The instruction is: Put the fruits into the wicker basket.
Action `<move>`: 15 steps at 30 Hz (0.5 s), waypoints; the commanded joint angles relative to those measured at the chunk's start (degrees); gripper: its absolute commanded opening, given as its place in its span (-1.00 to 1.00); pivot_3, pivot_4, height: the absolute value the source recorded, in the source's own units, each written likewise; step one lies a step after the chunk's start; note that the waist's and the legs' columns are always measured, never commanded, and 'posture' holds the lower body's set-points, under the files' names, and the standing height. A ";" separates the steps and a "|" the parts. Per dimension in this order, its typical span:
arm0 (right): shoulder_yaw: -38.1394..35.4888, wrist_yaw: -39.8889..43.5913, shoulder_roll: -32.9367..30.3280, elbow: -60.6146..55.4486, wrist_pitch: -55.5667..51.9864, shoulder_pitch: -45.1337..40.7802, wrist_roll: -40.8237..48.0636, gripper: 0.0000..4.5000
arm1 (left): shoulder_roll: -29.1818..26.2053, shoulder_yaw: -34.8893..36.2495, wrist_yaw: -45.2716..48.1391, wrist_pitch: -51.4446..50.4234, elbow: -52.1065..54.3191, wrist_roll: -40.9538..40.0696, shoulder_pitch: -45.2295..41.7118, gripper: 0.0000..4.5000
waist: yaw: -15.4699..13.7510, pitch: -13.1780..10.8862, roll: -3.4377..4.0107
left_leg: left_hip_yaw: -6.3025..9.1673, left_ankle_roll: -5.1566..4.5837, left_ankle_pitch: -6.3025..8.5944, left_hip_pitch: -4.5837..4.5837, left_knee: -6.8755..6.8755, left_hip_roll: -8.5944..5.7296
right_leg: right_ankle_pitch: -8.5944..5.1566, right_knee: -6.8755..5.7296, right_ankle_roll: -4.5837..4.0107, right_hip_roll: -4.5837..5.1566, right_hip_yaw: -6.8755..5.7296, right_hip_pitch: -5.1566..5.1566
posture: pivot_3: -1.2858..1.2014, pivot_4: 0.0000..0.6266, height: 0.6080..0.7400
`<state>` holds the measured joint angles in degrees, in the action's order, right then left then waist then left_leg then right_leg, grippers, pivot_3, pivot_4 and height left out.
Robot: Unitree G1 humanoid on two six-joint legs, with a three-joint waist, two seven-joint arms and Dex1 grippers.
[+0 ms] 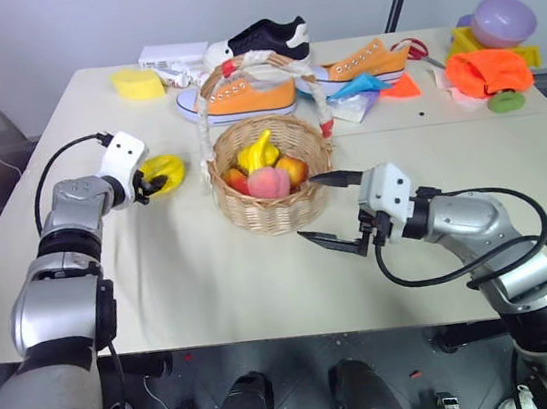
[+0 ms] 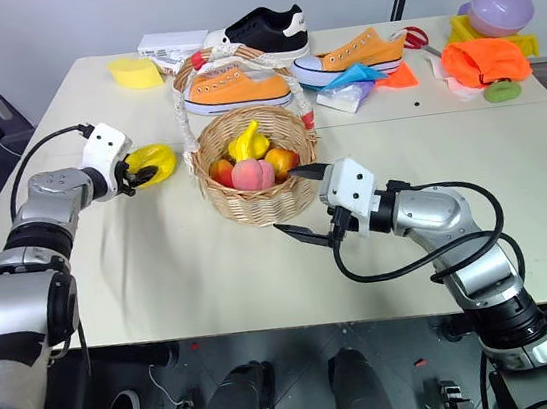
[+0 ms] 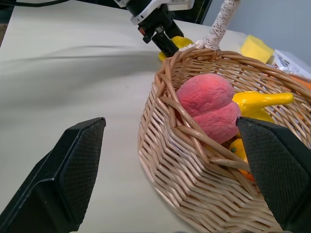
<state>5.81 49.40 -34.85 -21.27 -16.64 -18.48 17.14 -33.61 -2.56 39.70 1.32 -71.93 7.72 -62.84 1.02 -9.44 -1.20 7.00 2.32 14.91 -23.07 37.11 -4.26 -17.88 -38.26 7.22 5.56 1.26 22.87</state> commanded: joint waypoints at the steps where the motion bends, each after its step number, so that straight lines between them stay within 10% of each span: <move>1: -1.44 0.11 -0.61 -1.67 0.93 -0.20 0.35 1.00 | -0.21 0.58 1.47 -0.70 1.22 -0.56 0.13 -0.11 | 0.00 0.00 0.00 | 0.00 0.00 0.00 0.00 0.00 0.00 | 0.00 0.00 0.00 0.00 0.00 0.00 | 0.03 -0.52 1.00; 10: -1.51 0.10 -0.67 -1.93 1.13 0.13 0.23 1.00 | -2.71 8.74 5.22 -8.03 6.81 -9.19 -0.47 -0.11 | 0.15 0.00 -0.01 | 0.01 0.01 -0.01 -0.02 0.00 0.01 | 0.00 -0.01 0.00 0.00 0.00 0.03 | 0.03 -0.52 1.00; 15: -4.29 -1.33 0.52 -2.20 -0.43 -0.03 3.22 1.00 | -8.29 15.02 19.82 -25.15 33.82 -22.93 11.28 -0.11 | 1.76 0.01 0.02 | 0.03 0.10 -0.06 -0.19 0.00 0.07 | 0.00 -0.13 0.00 0.00 0.04 0.28 | 0.03 -0.52 1.00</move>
<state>3.93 48.81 -34.70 -21.27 -17.08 -18.12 18.37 -40.62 10.18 54.91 -17.56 -47.29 -9.48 -53.62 2.78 -9.43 -1.18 7.03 2.43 14.85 -23.26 37.08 -4.18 -17.88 -38.39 7.22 5.56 1.34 23.18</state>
